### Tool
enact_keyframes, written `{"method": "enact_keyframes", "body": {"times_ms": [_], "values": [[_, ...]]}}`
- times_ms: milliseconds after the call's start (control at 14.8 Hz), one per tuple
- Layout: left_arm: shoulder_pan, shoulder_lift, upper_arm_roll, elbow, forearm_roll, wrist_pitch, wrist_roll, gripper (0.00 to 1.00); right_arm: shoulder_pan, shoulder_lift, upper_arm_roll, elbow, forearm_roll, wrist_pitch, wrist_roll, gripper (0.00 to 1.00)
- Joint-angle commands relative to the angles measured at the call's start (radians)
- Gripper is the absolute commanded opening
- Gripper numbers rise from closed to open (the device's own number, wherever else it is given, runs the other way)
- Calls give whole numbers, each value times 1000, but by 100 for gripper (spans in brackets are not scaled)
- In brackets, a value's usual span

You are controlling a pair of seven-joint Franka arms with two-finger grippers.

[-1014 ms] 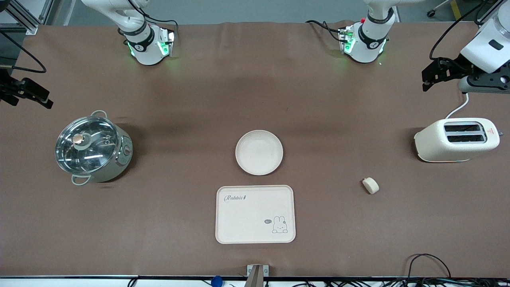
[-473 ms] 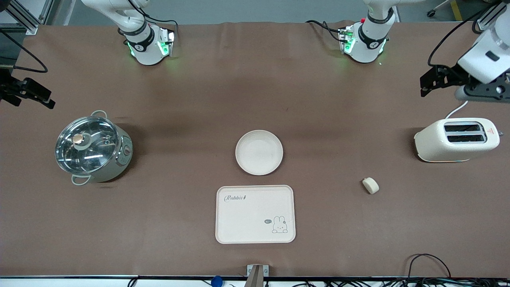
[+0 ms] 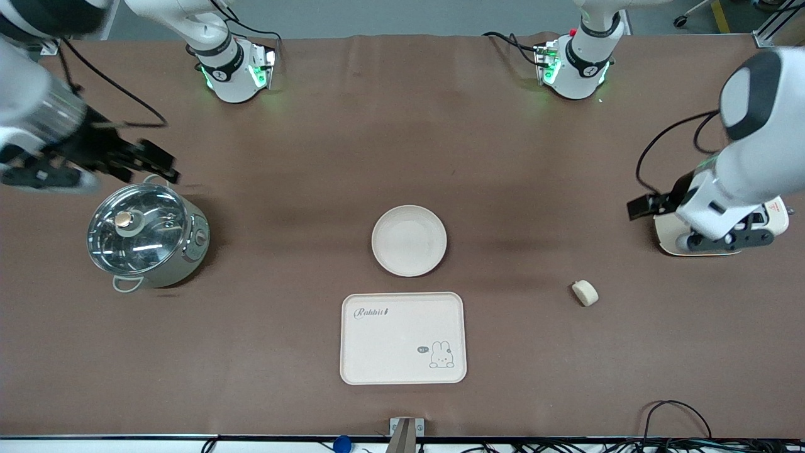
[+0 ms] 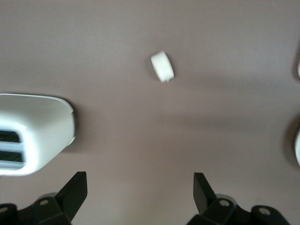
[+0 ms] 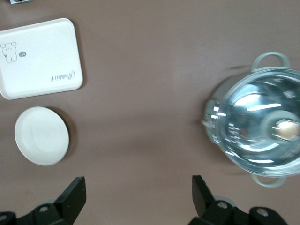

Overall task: Place bun in plate and plate on tray
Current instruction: 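Move the left gripper toward the bun while the right gripper reaches the plate, then grasp the bun with the left gripper while the right gripper grips the plate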

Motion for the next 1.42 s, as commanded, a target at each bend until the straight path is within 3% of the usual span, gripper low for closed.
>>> {"method": "enact_keyframes", "body": {"times_ms": [0,405,811,1014,1216,1351], "values": [[7,61,-6,-59,1,145,-107,100,102,182,-9,31,19,126,84,100],[10,291,-1,-59,42,436,-184,100,343,492,-6,28,17,539,274,100],[3,433,1,-44,53,602,-245,96,494,632,-10,21,3,702,413,100],[-1,476,2,-35,68,636,-244,78,498,663,-10,18,-45,743,414,100],[-3,491,1,-16,93,639,-253,49,498,664,-10,8,-70,745,414,100],[-12,477,-8,-18,95,627,-294,36,504,677,-10,8,-70,748,414,100]]}}
